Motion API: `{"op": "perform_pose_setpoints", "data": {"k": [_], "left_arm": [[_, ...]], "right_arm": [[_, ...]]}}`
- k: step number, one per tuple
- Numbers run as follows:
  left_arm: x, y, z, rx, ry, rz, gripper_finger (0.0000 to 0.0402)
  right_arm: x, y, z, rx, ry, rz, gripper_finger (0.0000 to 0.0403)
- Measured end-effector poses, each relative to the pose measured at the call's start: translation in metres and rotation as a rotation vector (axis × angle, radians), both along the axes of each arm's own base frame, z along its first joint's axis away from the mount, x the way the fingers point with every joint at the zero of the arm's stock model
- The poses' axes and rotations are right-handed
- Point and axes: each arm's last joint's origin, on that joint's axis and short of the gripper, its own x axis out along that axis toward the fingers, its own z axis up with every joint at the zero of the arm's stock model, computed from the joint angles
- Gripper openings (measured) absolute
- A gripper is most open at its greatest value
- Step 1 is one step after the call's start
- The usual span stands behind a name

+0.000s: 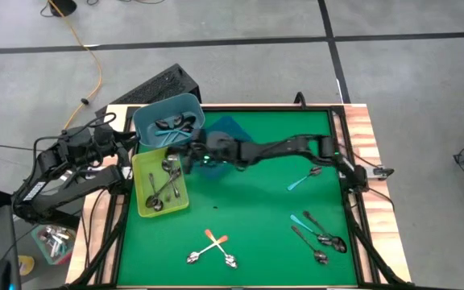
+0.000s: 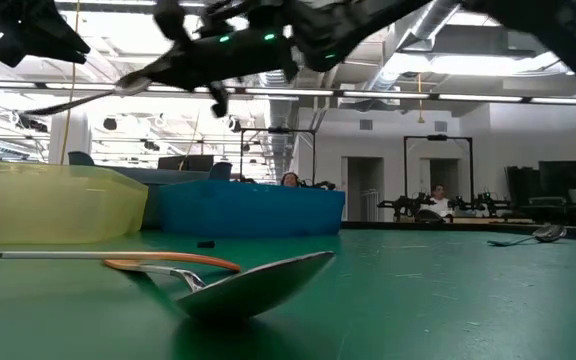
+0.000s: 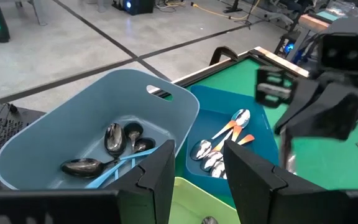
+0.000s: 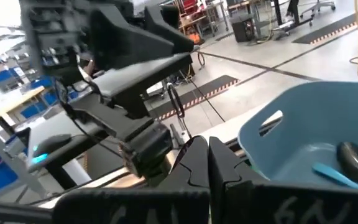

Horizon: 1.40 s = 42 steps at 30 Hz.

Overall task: Sort silverware by color (type)
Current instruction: Put the black spoon into the green bin

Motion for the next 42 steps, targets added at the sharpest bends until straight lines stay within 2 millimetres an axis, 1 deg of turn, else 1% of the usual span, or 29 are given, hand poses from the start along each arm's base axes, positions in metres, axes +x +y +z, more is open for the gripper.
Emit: {"op": "perform_pose_setpoints", "data": {"k": [2,7,10,14,16,21,26,30,34,37,42], "left_arm": [[0.000,0.000,0.000,0.000,0.001,0.000,0.0122],[0.000,0.000,-0.001,0.001,0.010,-0.002,0.0122],[0.000,0.000,-0.001,0.003,0.013,-0.004,0.0122],[0.000,0.000,-0.001,0.003,0.013,-0.004,0.0122],[0.000,0.000,-0.001,0.001,0.011,-0.003,0.0122],[0.000,0.000,-0.001,-0.002,0.008,-0.002,0.0122],[0.000,0.000,-0.001,-0.002,0.008,-0.001,0.0122],[-0.001,0.000,-0.001,0.004,0.011,0.017,0.0122],[-0.001,0.000,-0.001,0.005,0.011,0.023,0.0122],[-0.001,0.000,-0.001,0.005,0.011,0.023,0.0122],[-0.001,0.000,-0.001,-0.005,0.014,0.026,0.0122]], "right_arm": [[0.017,-0.005,-0.006,-0.009,0.013,0.000,0.0000],[0.052,-0.011,-0.031,-0.022,0.018,0.078,0.0000],[0.066,-0.016,-0.045,-0.012,-0.003,0.129,0.0000],[0.076,-0.026,-0.064,0.011,-0.012,0.141,0.0000],[0.077,-0.031,-0.072,0.035,0.011,0.143,0.0000],[0.074,-0.039,-0.079,0.052,0.084,0.135,0.0000],[0.073,-0.040,-0.088,0.072,0.152,0.134,0.0003],[0.073,-0.038,-0.091,0.074,0.192,0.137,0.0005],[0.073,-0.038,-0.091,0.072,0.189,0.137,0.0009],[0.073,-0.039,-0.091,0.073,0.193,0.135,0.0022],[0.072,-0.040,-0.091,0.082,0.194,0.132,0.0063]]}}
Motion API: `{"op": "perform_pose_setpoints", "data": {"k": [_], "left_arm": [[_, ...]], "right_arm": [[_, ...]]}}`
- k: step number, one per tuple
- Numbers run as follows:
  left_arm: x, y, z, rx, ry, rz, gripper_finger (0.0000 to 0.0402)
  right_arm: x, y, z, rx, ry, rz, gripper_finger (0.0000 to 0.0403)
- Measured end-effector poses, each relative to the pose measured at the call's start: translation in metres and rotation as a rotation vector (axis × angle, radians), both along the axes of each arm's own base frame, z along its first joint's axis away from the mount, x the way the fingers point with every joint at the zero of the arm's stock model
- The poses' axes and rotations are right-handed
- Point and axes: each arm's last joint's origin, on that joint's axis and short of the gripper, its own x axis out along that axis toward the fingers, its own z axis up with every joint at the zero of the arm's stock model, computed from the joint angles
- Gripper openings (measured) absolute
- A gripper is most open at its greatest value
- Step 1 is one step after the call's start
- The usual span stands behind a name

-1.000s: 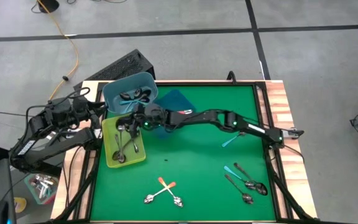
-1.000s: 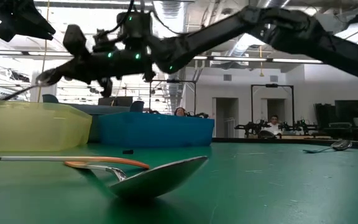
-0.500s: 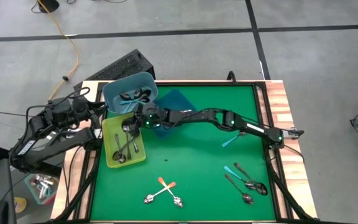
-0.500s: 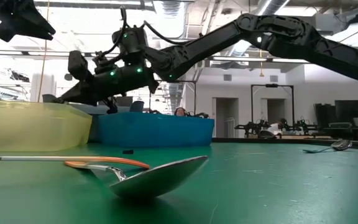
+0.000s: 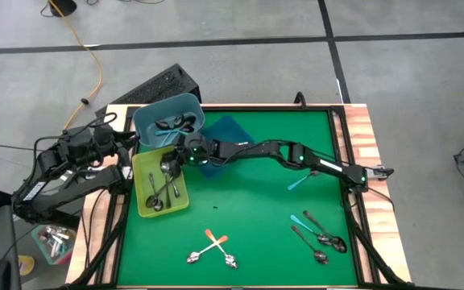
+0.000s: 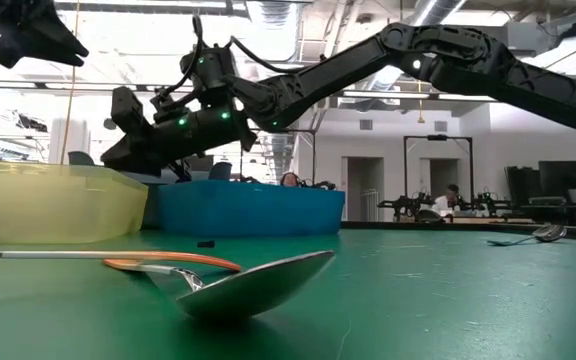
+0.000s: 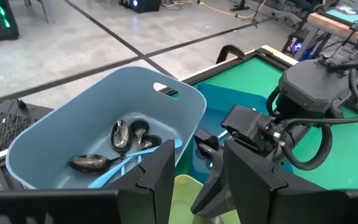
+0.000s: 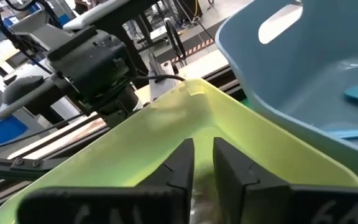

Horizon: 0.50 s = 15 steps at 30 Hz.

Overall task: Sort silverware by color (type)
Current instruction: Put the black spoon into the green bin

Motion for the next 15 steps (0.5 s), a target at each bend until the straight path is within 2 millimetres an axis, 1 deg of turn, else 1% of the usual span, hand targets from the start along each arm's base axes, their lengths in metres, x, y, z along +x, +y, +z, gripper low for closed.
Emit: {"op": "perform_pose_setpoints", "data": {"k": [4,10,13,15], "left_arm": [[0.000,0.000,-0.001,-0.019,-0.005,0.007,0.0122],[0.000,0.000,-0.001,-0.027,-0.010,0.005,0.0122],[0.000,0.000,-0.001,-0.023,-0.007,0.003,0.0122],[0.000,0.000,-0.001,-0.023,-0.008,0.003,0.0122]], "right_arm": [[0.000,0.000,0.000,0.000,-0.001,0.001,0.0089],[0.001,0.002,0.003,-0.005,-0.027,0.003,0.0114],[-0.001,0.001,0.013,-0.015,-0.029,0.010,0.0121],[-0.004,0.000,0.030,-0.047,-0.034,0.028,0.0124]]}}
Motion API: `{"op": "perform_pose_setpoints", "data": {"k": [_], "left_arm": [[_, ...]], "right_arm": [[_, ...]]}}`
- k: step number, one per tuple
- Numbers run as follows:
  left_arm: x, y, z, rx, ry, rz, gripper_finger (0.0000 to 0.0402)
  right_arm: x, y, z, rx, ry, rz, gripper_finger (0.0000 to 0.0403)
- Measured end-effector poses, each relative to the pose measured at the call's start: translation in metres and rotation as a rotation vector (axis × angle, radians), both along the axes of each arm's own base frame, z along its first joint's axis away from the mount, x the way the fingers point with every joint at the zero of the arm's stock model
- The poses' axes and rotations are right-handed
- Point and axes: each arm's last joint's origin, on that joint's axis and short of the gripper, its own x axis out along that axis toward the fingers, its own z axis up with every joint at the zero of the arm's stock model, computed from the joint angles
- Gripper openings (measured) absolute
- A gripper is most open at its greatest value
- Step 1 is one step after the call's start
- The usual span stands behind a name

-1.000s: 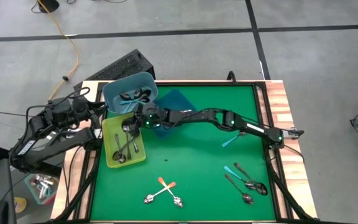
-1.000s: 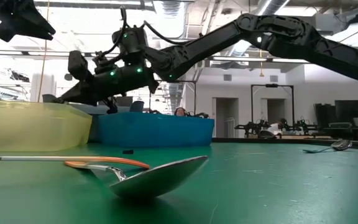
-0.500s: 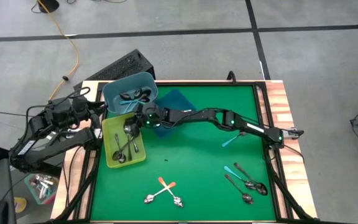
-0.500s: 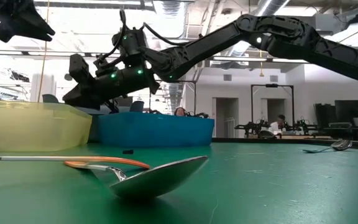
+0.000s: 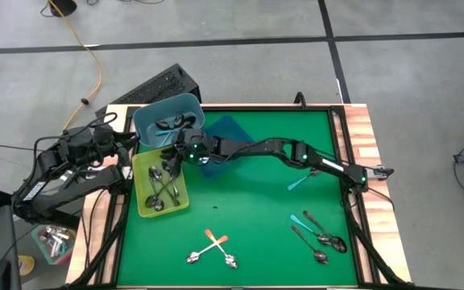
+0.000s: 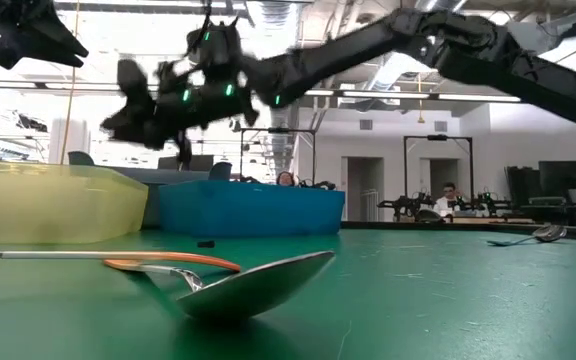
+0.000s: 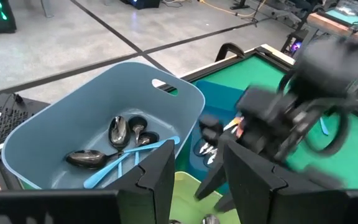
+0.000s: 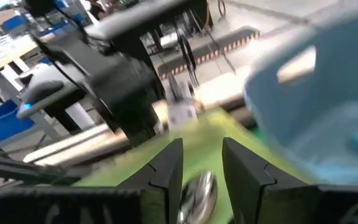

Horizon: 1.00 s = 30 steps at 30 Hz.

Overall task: Sort silverware by color (type)
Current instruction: Put the black spoon into the green bin

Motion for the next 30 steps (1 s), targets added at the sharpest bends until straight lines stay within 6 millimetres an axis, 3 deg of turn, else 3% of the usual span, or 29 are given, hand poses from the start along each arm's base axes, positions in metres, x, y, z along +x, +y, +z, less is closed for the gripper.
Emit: {"op": "perform_pose_setpoints", "data": {"k": [6,11,15,21,30], "left_arm": [[0.000,0.000,0.000,0.003,0.000,-0.001,0.0122],[0.000,0.000,0.000,0.003,0.000,-0.002,0.0122],[0.000,0.000,0.000,0.006,0.002,-0.003,0.0122],[0.000,0.000,0.000,0.010,0.006,-0.006,0.0122],[0.000,0.000,0.000,0.018,0.012,-0.005,0.0122]], "right_arm": [[-0.018,-0.002,0.062,-0.127,0.015,0.022,0.0124],[-0.048,-0.004,0.106,-0.218,0.174,0.021,0.0123],[-0.078,-0.005,0.140,-0.292,0.312,-0.034,0.0123],[-0.135,0.002,0.175,-0.334,0.609,-0.082,0.0123],[-0.221,0.046,0.215,-0.314,0.967,-0.214,0.0123]]}}
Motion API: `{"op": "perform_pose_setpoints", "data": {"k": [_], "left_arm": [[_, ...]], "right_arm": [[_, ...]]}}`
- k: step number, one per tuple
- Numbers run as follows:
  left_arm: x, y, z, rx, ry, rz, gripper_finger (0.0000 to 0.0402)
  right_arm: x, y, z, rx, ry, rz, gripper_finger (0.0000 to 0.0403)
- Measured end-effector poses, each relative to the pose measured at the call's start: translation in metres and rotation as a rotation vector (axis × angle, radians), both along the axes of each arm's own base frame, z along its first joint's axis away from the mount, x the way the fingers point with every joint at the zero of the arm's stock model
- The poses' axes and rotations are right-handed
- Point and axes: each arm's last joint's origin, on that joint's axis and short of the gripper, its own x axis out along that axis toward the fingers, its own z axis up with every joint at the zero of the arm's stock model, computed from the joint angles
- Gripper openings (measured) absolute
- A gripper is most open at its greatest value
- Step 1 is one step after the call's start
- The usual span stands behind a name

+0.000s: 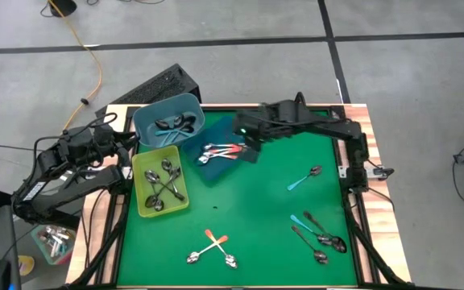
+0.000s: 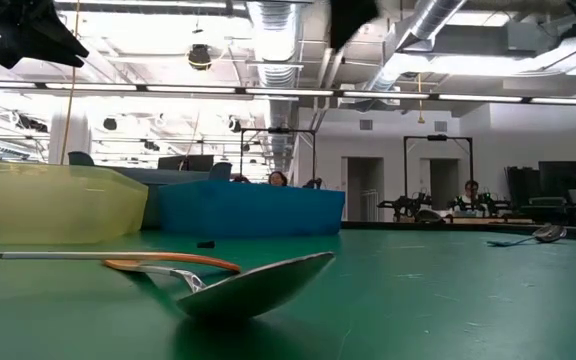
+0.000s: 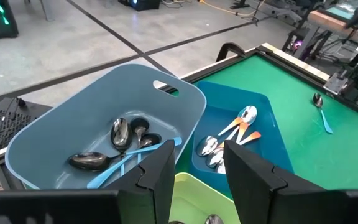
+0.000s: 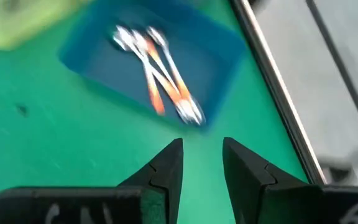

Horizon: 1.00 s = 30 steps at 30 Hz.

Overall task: Sort silverware by color (type)
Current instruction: Put the black spoon into the green bin

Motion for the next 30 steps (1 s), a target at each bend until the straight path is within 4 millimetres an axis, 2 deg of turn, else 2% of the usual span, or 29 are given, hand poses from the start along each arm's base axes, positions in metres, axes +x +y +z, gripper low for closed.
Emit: {"op": "perform_pose_setpoints", "data": {"k": [3,9,13,16,21,26,30], "left_arm": [[0.000,0.000,0.000,-0.003,-0.004,0.003,0.0122],[0.000,0.000,0.000,-0.013,-0.012,0.008,0.0122],[0.000,0.000,0.000,-0.012,-0.012,0.009,0.0122],[0.000,0.000,0.000,-0.010,-0.014,0.010,0.0122],[0.000,0.000,0.000,-0.010,-0.014,0.011,0.0122],[0.000,0.000,0.000,-0.010,-0.014,0.010,0.0122],[0.000,0.000,0.000,-0.010,-0.014,0.011,0.0122]], "right_arm": [[-0.018,0.014,0.004,-0.029,0.042,-0.141,0.0123],[-0.045,0.051,-0.005,-0.072,0.037,-0.189,0.0123],[-0.071,0.068,-0.034,-0.045,0.049,-0.243,0.0123],[-0.107,0.075,-0.057,-0.034,0.117,-0.380,0.0123],[-0.142,0.092,-0.101,0.039,0.041,-0.530,0.0123],[-0.153,0.118,-0.141,0.201,-0.049,-0.520,0.0123],[-0.141,0.142,-0.163,0.256,-0.187,-0.355,0.0123]]}}
